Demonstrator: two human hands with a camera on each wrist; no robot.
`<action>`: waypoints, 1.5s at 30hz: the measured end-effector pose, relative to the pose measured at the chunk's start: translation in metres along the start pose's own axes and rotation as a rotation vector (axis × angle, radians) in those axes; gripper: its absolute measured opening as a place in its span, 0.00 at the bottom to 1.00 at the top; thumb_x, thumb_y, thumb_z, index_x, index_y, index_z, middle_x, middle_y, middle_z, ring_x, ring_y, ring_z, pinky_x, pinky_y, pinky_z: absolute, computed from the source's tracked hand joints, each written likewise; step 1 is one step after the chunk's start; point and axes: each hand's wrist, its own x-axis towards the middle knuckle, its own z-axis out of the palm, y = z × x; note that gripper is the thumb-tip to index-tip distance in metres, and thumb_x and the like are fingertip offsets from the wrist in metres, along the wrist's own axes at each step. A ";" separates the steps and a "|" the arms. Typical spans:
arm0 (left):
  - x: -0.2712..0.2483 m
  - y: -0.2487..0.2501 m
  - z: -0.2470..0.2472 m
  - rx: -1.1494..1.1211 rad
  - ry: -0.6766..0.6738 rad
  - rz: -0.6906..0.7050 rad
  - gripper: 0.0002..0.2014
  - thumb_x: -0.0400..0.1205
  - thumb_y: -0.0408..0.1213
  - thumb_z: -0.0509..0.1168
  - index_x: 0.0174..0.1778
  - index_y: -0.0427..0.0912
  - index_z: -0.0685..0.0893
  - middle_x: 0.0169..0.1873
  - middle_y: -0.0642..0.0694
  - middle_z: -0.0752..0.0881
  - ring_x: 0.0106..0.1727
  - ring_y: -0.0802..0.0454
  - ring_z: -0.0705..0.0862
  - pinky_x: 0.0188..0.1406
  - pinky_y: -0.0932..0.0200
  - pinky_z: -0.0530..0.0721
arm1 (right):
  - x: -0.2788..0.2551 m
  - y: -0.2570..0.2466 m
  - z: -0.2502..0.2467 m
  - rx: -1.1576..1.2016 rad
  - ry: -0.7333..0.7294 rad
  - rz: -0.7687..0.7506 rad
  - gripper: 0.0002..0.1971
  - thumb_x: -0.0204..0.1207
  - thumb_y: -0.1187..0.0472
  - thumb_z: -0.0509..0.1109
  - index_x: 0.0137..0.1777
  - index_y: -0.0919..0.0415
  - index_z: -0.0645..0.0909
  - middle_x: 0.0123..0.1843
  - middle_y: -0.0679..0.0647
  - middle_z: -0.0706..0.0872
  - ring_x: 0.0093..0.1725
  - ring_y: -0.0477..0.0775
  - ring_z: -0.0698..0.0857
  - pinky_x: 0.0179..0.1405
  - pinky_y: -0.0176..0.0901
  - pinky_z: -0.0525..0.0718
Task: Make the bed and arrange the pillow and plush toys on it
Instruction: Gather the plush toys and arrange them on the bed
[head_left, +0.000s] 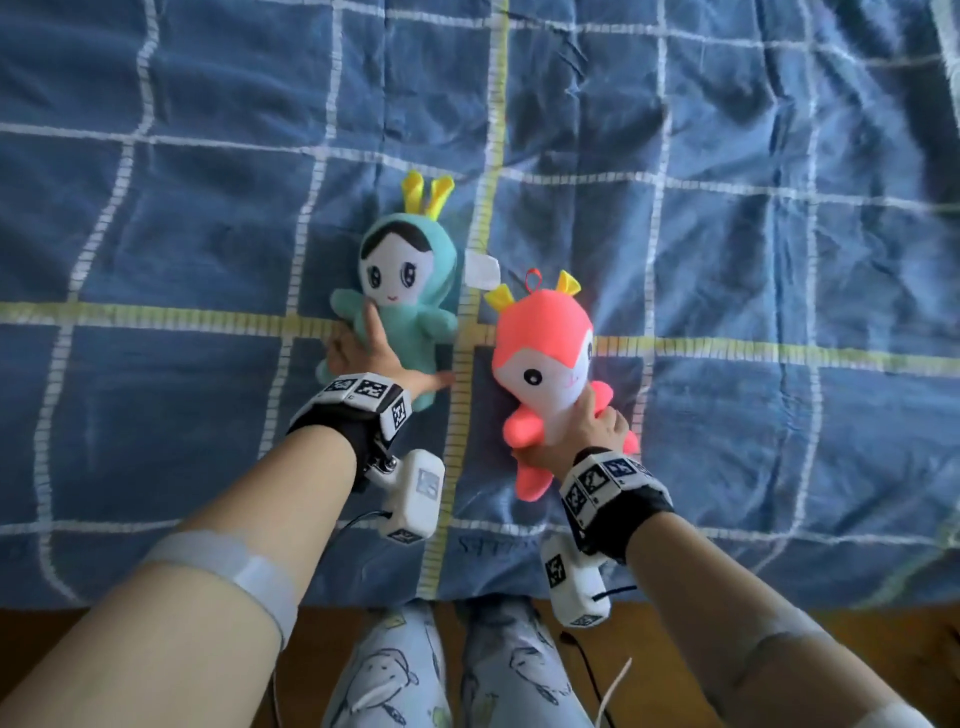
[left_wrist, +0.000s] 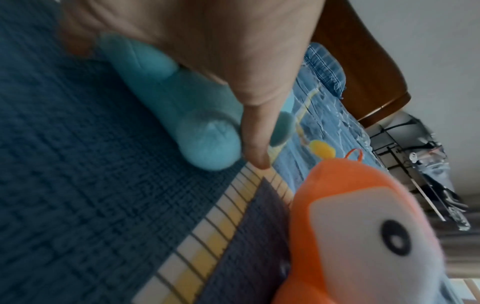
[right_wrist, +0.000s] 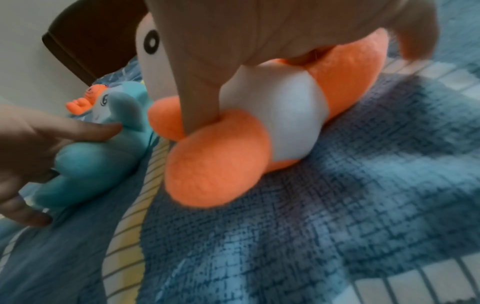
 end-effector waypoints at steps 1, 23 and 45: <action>0.002 0.001 0.002 -0.038 0.030 -0.013 0.64 0.61 0.56 0.78 0.81 0.53 0.37 0.81 0.34 0.50 0.83 0.38 0.50 0.82 0.43 0.52 | 0.000 0.002 0.000 0.006 -0.004 -0.006 0.46 0.58 0.46 0.75 0.73 0.52 0.53 0.69 0.64 0.68 0.71 0.65 0.66 0.73 0.56 0.63; -0.098 -0.123 -0.097 -0.542 0.042 -0.198 0.56 0.67 0.34 0.76 0.81 0.56 0.44 0.66 0.38 0.78 0.60 0.41 0.82 0.54 0.55 0.82 | -0.116 -0.132 -0.038 -0.061 -0.135 -0.487 0.41 0.63 0.42 0.72 0.72 0.54 0.58 0.69 0.53 0.64 0.72 0.64 0.69 0.73 0.55 0.66; -0.253 -0.594 -0.245 -0.535 0.357 -0.383 0.59 0.58 0.54 0.72 0.75 0.70 0.35 0.66 0.43 0.79 0.65 0.38 0.79 0.62 0.41 0.81 | -0.471 -0.375 0.240 -0.317 -0.158 -0.933 0.52 0.55 0.44 0.79 0.76 0.56 0.55 0.70 0.61 0.72 0.72 0.66 0.71 0.73 0.58 0.69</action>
